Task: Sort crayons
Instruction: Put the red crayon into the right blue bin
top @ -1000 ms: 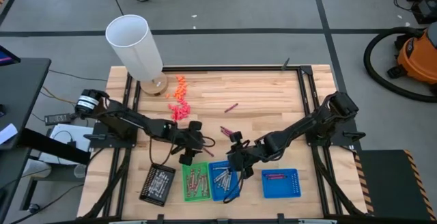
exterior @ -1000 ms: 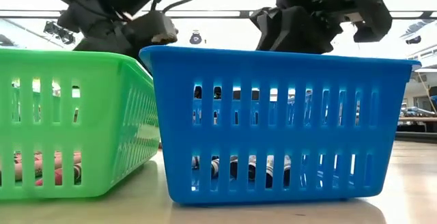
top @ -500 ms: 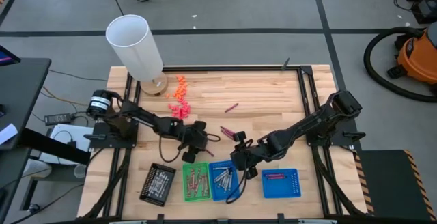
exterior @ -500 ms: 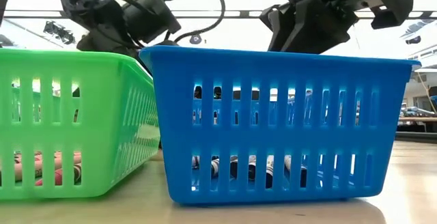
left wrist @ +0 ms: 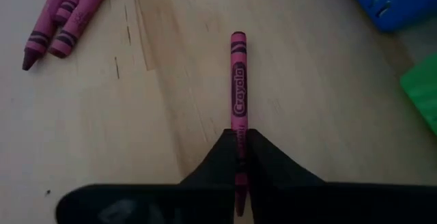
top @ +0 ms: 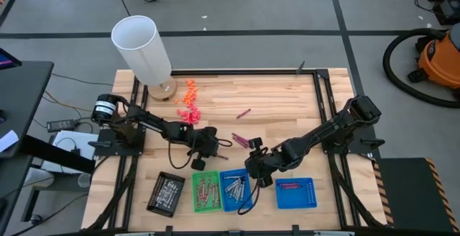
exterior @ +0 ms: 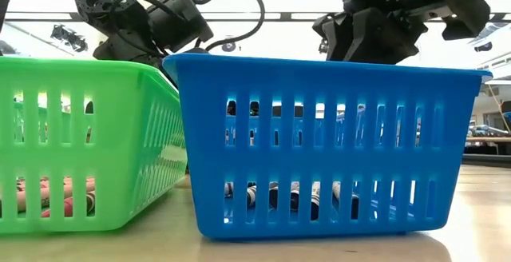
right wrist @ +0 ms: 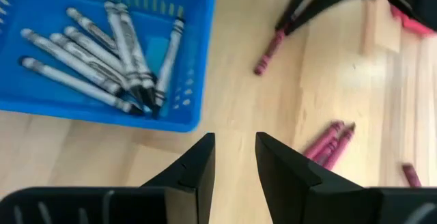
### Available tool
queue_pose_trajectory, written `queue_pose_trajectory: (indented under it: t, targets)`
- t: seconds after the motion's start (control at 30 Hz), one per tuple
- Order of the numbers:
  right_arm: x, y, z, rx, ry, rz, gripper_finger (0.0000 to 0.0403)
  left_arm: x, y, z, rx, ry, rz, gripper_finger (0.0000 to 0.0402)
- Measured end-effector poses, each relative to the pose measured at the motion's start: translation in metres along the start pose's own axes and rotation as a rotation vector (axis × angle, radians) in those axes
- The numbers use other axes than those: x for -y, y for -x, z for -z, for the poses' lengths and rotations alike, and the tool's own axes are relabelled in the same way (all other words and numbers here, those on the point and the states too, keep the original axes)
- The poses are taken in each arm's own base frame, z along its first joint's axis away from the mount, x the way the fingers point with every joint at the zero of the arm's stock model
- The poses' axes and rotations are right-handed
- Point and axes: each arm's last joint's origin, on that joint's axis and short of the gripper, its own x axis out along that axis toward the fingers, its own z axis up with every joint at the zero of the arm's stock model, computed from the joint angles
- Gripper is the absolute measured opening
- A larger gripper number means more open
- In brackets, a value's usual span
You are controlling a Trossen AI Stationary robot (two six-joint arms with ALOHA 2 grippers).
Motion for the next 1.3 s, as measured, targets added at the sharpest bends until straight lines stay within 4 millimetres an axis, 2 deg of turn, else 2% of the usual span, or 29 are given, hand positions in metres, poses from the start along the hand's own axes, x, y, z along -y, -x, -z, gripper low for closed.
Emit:
queue_pose_trajectory:
  t: [0.23,0.47,0.63,0.8,1.0,1.3]
  targets:
    - [0.001,0.000,0.005,-0.054,-0.047,0.017,0.0115,0.001,0.011,-0.003,0.015,0.003,-0.025,0.0013]
    - [0.003,0.000,0.004,-0.037,-0.059,0.075,0.0115,0.001,0.030,-0.018,0.127,0.006,-0.052,0.0013]
    - [0.005,0.000,0.002,-0.012,-0.065,0.137,0.0115,0.000,0.033,-0.022,0.169,0.042,-0.055,0.0013]
    - [0.005,0.001,0.007,-0.063,-0.058,0.140,0.0115,0.007,0.033,-0.026,0.191,0.037,-0.039,0.0013]
    - [0.007,0.004,-0.008,0.080,-0.090,0.133,0.0115,0.010,0.034,-0.033,0.257,0.046,-0.053,0.0013]
    - [0.018,0.002,-0.020,0.194,-0.087,0.188,0.0116,0.009,0.038,-0.044,0.375,0.116,-0.066,0.0013]
